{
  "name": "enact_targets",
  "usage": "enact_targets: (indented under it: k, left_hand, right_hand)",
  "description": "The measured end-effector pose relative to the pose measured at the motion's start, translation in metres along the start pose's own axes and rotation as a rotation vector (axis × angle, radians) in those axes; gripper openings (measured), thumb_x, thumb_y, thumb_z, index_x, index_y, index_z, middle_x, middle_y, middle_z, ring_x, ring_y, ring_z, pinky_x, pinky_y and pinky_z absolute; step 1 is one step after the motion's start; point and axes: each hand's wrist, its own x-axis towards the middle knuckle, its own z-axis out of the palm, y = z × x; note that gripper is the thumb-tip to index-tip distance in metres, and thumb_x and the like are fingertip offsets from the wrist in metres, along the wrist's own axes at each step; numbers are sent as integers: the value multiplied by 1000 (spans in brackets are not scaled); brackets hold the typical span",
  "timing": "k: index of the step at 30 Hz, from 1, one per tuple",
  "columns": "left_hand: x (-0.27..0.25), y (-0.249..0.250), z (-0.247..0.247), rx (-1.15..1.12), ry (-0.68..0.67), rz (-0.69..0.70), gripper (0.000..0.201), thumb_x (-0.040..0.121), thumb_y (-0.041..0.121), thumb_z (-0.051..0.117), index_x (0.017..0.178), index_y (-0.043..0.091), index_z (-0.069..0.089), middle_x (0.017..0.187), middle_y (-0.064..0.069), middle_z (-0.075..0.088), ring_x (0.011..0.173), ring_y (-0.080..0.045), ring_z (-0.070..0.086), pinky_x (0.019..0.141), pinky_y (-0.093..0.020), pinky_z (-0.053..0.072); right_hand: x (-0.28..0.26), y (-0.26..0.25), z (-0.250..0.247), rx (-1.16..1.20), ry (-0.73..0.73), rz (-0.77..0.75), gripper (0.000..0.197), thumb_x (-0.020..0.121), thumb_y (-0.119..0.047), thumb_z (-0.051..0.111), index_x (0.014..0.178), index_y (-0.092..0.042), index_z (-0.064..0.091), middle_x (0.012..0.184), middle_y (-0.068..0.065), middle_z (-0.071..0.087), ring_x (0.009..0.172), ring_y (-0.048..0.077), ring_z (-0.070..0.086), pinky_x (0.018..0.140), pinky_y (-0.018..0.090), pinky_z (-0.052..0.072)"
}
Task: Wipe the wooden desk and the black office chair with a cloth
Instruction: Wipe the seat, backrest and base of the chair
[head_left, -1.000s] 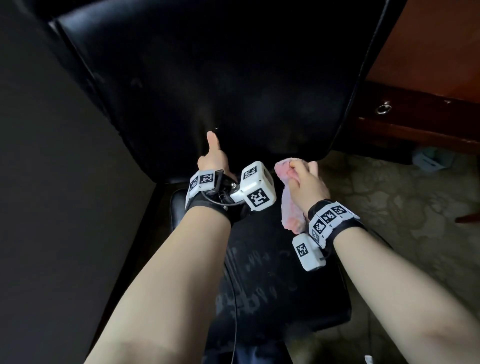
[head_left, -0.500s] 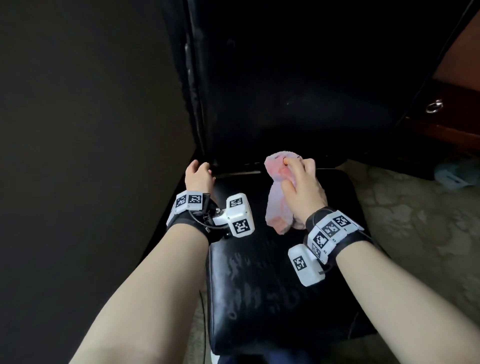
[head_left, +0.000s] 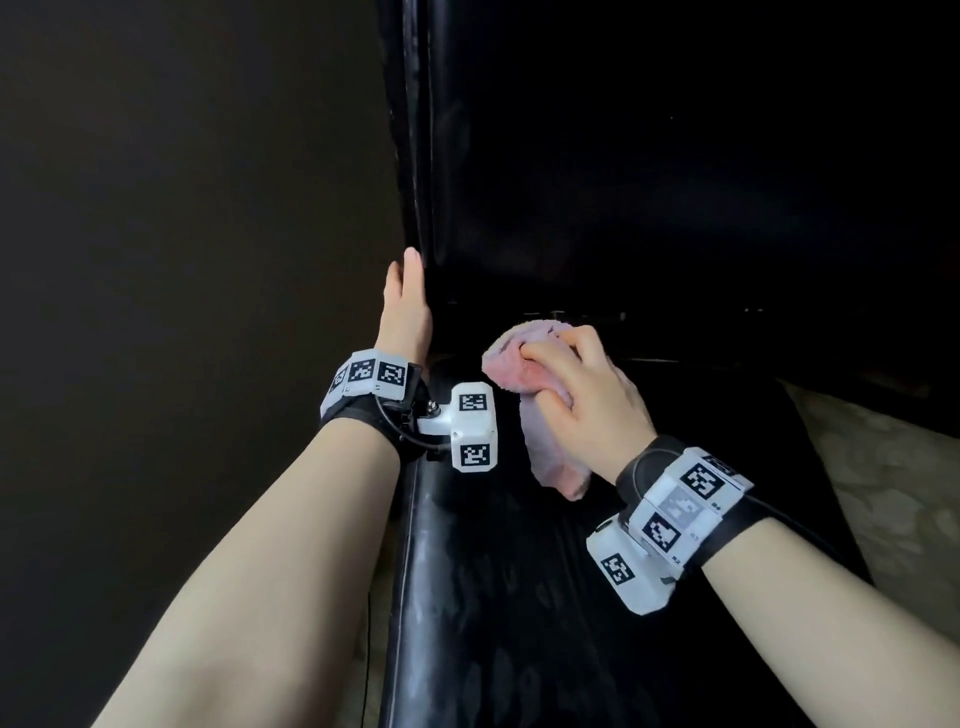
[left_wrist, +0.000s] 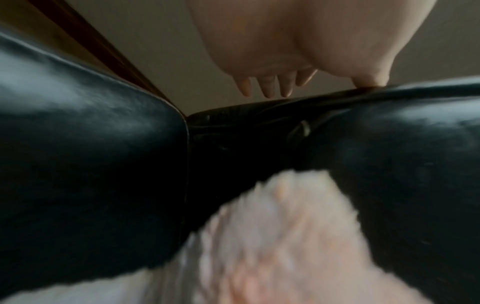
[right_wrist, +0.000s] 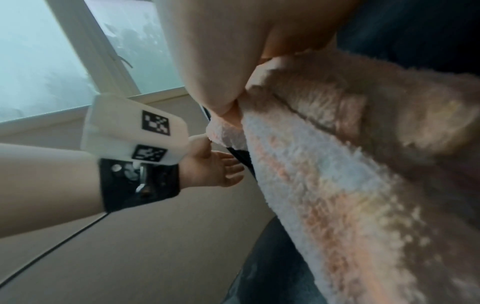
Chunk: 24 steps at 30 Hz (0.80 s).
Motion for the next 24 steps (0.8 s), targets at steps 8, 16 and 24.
enact_targets:
  k: [8, 16, 24]
  left_hand:
    - [45, -40, -1, -106, 29, 81, 106, 55, 96, 35, 143, 37, 37, 149, 10, 37, 138, -16, 35, 112, -46, 27]
    - [84, -43, -7, -52, 29, 176, 105, 53, 97, 31, 139, 38, 42, 149, 1, 39, 136, -22, 37, 110, -50, 28]
    - [68, -48, -16, 166, -4, 331, 65, 92, 55, 40, 147, 26, 21, 144, -4, 42, 127, -20, 46, 110, -42, 34]
  right_hand:
    - [15, 23, 35, -30, 46, -224, 46, 88, -14, 48, 131, -30, 49, 124, -2, 38, 99, 15, 44, 88, 35, 41]
    - [26, 41, 53, -106, 212, -461, 48, 82, -16, 45, 128, -23, 56, 123, 7, 46, 95, 27, 54, 79, 36, 45]
    - [47, 4, 28, -234, 726, -685, 40, 81, -20, 47, 120, -32, 44, 117, 3, 33, 86, 35, 54, 75, 44, 46]
